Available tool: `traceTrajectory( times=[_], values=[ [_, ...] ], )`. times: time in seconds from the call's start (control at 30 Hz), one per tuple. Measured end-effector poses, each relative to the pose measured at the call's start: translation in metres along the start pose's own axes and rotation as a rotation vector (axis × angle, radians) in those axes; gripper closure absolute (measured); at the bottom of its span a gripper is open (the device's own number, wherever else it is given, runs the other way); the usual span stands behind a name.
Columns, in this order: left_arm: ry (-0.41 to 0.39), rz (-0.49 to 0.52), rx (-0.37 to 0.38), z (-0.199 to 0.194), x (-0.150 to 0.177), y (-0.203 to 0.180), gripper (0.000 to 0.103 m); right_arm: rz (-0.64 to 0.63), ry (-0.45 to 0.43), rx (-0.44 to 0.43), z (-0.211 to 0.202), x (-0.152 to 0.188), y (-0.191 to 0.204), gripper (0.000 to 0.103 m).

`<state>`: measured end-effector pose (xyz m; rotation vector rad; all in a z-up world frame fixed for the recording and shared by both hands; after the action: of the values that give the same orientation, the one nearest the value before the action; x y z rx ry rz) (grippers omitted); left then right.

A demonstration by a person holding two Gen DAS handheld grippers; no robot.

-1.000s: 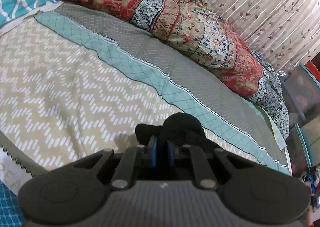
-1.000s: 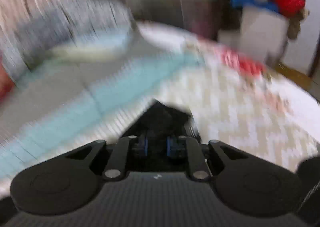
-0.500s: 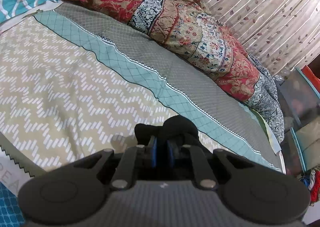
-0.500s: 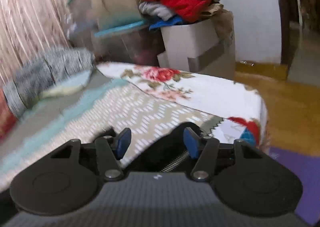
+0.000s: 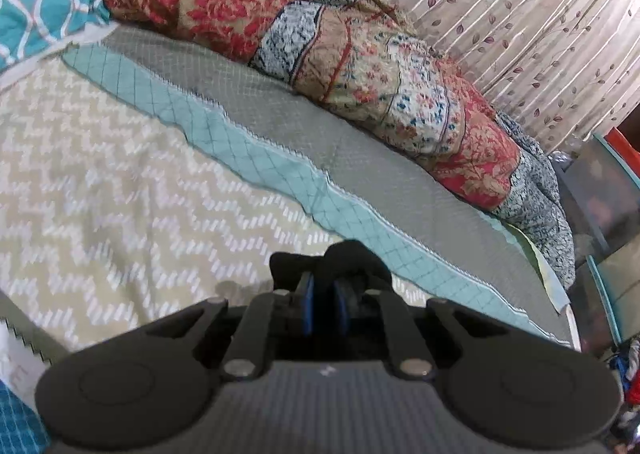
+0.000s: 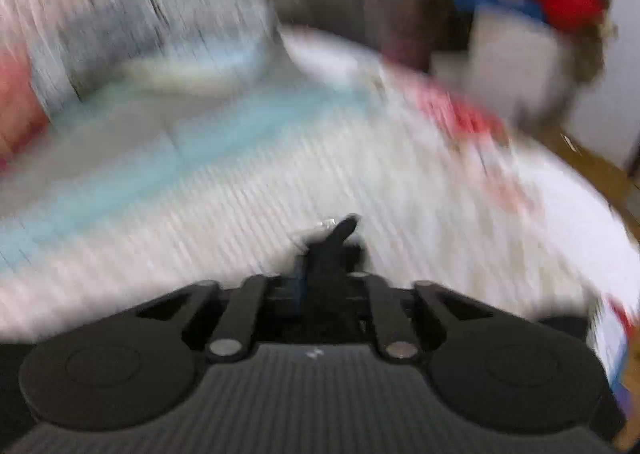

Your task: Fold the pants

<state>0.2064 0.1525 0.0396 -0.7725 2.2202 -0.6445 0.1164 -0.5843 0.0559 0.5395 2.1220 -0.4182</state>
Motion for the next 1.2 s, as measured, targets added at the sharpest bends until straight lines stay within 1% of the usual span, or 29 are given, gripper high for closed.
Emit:
traceTrajectory(
  times=[0.03,0.1,0.13,0.17,0.2,0.23,0.27,0.37,0.4,0.43,0.5,0.6,0.73,0.83,0.9,0.97,1.0,1.03,1.07,1.1,1.13,1.17,1.2],
  values=[
    [-0.017,-0.004,0.003,-0.001,-0.006,-0.002,0.092,0.038,-0.099,-0.018,-0.011,-0.022,-0.002,0.096],
    [-0.036,-0.033,0.025,-0.001,-0.017,-0.005,0.092,0.157,-0.324,-0.092,-0.034,-0.068,-0.010,0.096],
    [-0.042,-0.050,0.031,0.000,-0.022,-0.005,0.092,0.197,-0.382,-0.114,-0.040,-0.081,-0.014,0.096],
    [-0.054,-0.062,0.029,0.003,-0.025,-0.004,0.092,0.228,-0.416,-0.129,-0.044,-0.089,-0.016,0.096],
    [-0.065,-0.070,0.026,0.005,-0.027,-0.001,0.092,0.253,-0.430,-0.140,-0.042,-0.092,-0.019,0.095],
    [-0.073,-0.085,0.024,0.010,-0.028,0.002,0.092,0.274,-0.421,-0.136,-0.037,-0.090,-0.021,0.095],
    [-0.068,-0.105,0.020,0.017,-0.028,0.007,0.092,0.290,-0.386,-0.117,-0.026,-0.081,-0.024,0.094],
    [-0.002,-0.145,-0.027,0.049,-0.016,0.023,0.092,0.291,-0.187,-0.024,0.014,-0.038,-0.022,0.094],
    [0.019,-0.147,-0.044,0.059,-0.011,0.026,0.092,0.301,-0.139,-0.008,0.023,-0.023,-0.020,0.094],
    [0.035,-0.152,-0.052,0.065,-0.007,0.027,0.092,0.325,-0.120,-0.006,0.025,-0.014,-0.020,0.094],
    [0.028,-0.145,-0.050,0.067,-0.006,0.025,0.092,0.371,-0.132,-0.005,0.023,-0.007,-0.021,0.094],
    [0.010,-0.132,-0.017,0.061,-0.012,0.017,0.092,0.392,-0.164,-0.032,0.023,-0.020,-0.025,0.094],
    [-0.026,-0.153,0.033,0.052,-0.025,0.009,0.092,0.339,-0.233,-0.077,0.025,-0.065,-0.017,0.094],
    [-0.053,-0.216,0.069,0.052,-0.035,0.009,0.092,0.331,-0.322,-0.129,0.030,-0.110,-0.002,0.094],
    [-0.053,-0.255,0.077,0.058,-0.039,0.011,0.092,0.336,-0.363,-0.140,0.030,-0.134,0.008,0.094],
    [-0.060,-0.270,0.071,0.068,-0.039,0.014,0.092,0.323,-0.363,-0.118,0.039,-0.143,0.018,0.094],
    [-0.065,-0.267,0.056,0.076,-0.037,0.016,0.091,0.308,-0.340,-0.093,0.048,-0.139,0.022,0.093],
    [-0.053,-0.255,0.014,0.090,-0.031,0.020,0.087,0.267,-0.288,-0.053,0.062,-0.132,0.027,0.092],
    [-0.028,-0.245,-0.036,0.100,-0.026,0.025,0.086,0.205,-0.195,-0.001,0.080,-0.120,0.033,0.082],
    [0.007,-0.242,-0.086,0.112,-0.017,0.030,0.084,0.148,-0.088,0.058,0.096,-0.103,0.036,0.060],
    [0.028,-0.241,-0.089,0.115,-0.010,0.030,0.080,0.120,-0.036,0.103,0.102,-0.088,0.036,0.058],
    [0.038,-0.231,-0.084,0.115,-0.006,0.029,0.076,0.118,-0.032,0.112,0.102,-0.075,0.035,0.058],
    [0.036,-0.209,-0.083,0.111,-0.003,0.028,0.072,0.142,-0.041,0.087,0.100,-0.064,0.034,0.058]
  ],
)
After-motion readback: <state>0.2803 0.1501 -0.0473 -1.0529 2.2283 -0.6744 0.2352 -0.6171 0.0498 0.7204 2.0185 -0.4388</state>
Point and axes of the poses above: each gripper's, at about its wrist camera, not at the fingertips, and z roughly the way its jaws point, y to its left, x to its underside, the point moved 10 cm from there along z, roughly the way its jaws point, and after that the axes turned 14 degrees about -z, right-handed, at the moved point
